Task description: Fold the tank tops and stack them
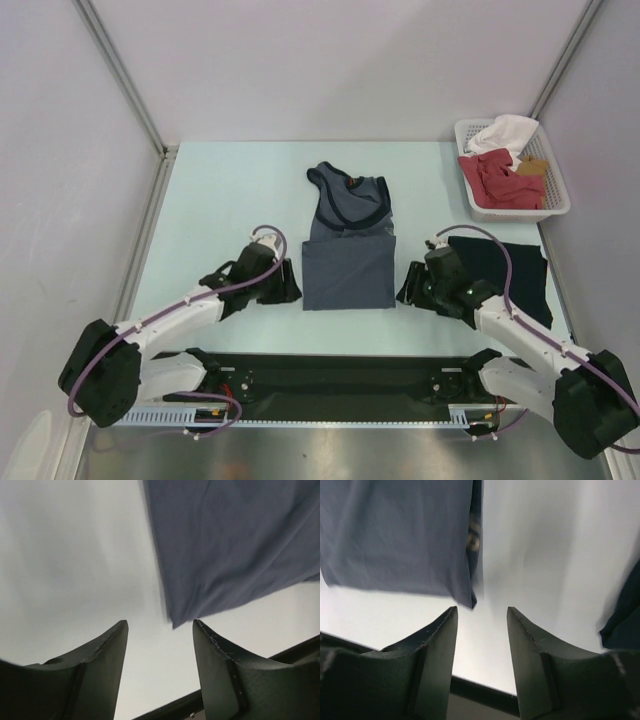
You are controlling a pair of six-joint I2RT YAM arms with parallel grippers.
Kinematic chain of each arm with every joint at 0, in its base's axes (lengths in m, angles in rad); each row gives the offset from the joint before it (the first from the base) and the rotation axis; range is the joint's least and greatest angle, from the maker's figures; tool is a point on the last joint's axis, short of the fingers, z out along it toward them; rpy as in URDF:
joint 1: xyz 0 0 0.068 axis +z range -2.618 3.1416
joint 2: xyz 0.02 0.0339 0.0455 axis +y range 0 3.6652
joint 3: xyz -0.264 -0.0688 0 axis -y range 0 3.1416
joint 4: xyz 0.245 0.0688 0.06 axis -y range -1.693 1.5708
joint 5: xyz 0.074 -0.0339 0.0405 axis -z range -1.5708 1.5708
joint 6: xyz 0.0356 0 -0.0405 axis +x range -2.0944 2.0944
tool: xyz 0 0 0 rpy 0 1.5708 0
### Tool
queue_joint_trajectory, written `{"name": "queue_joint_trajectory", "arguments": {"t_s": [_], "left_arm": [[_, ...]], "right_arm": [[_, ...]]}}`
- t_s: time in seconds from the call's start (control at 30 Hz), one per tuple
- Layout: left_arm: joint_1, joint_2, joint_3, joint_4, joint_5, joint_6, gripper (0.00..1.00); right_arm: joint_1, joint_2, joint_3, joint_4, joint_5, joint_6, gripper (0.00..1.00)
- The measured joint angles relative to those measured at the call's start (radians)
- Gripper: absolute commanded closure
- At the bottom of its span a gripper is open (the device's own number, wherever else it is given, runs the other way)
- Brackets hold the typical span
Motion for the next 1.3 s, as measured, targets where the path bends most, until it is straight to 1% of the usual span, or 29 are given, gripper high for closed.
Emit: {"name": "queue_joint_trajectory", "arguments": {"t_s": [0.1, 0.17, 0.23, 0.3, 0.5, 0.7, 0.8, 0.9, 0.93, 1.0, 1.03, 1.07, 1.1, 1.13, 1.17, 1.2, 1.27, 1.3], "left_arm": [[0.060, 0.040, 0.084, 0.006, 0.019, 0.027, 0.35], [0.081, 0.081, 0.138, 0.021, 0.026, 0.042, 0.30], [0.091, 0.127, 0.181, 0.050, 0.029, 0.057, 0.25], [0.094, 0.164, 0.203, 0.085, 0.030, 0.069, 0.24], [0.115, 0.320, 0.291, 0.130, 0.026, 0.093, 0.25], [0.146, 0.473, 0.385, 0.159, 0.026, 0.108, 0.26], [0.153, 0.547, 0.432, 0.162, 0.029, 0.114, 0.30], [0.158, 0.605, 0.464, 0.165, 0.037, 0.114, 0.36], [0.159, 0.619, 0.470, 0.165, 0.041, 0.114, 0.42], [0.161, 0.641, 0.482, 0.166, 0.045, 0.114, 0.50], [0.163, 0.652, 0.488, 0.166, 0.046, 0.117, 0.61], [0.164, 0.661, 0.494, 0.167, 0.047, 0.118, 0.67], [0.166, 0.669, 0.501, 0.166, 0.046, 0.124, 0.77], [0.167, 0.674, 0.505, 0.166, 0.046, 0.127, 0.81], [0.168, 0.679, 0.511, 0.164, 0.045, 0.130, 0.85], [0.169, 0.682, 0.517, 0.161, 0.046, 0.134, 0.88], [0.170, 0.683, 0.525, 0.157, 0.044, 0.140, 0.93], [0.170, 0.683, 0.529, 0.156, 0.044, 0.142, 0.97]], "right_arm": [[-0.073, 0.075, 0.066, 0.032, -0.017, -0.021, 0.45], [-0.103, 0.136, 0.115, 0.065, -0.023, -0.035, 0.36], [-0.123, 0.218, 0.175, 0.097, -0.040, -0.053, 0.35], [-0.133, 0.293, 0.223, 0.129, -0.051, -0.061, 0.34], [-0.163, 0.489, 0.345, 0.198, -0.075, -0.072, 0.34], [-0.188, 0.633, 0.462, 0.219, -0.083, -0.084, 0.31], [-0.194, 0.681, 0.505, 0.227, -0.082, -0.093, 0.35], [-0.196, 0.699, 0.512, 0.237, -0.084, -0.103, 0.38], [-0.198, 0.703, 0.512, 0.237, -0.085, -0.106, 0.39], [-0.202, 0.713, 0.513, 0.241, -0.089, -0.107, 0.42], [-0.203, 0.721, 0.515, 0.242, -0.092, -0.108, 0.46], [-0.203, 0.729, 0.518, 0.243, -0.094, -0.109, 0.49], [-0.203, 0.739, 0.522, 0.245, -0.096, -0.110, 0.56], [-0.204, 0.750, 0.527, 0.248, -0.099, -0.110, 0.61], [-0.204, 0.763, 0.534, 0.249, -0.101, -0.113, 0.65], [-0.204, 0.772, 0.537, 0.253, -0.102, -0.114, 0.75], [-0.205, 0.779, 0.538, 0.255, -0.105, -0.121, 0.87], [-0.205, 0.779, 0.538, 0.256, -0.106, -0.122, 0.98]]}}
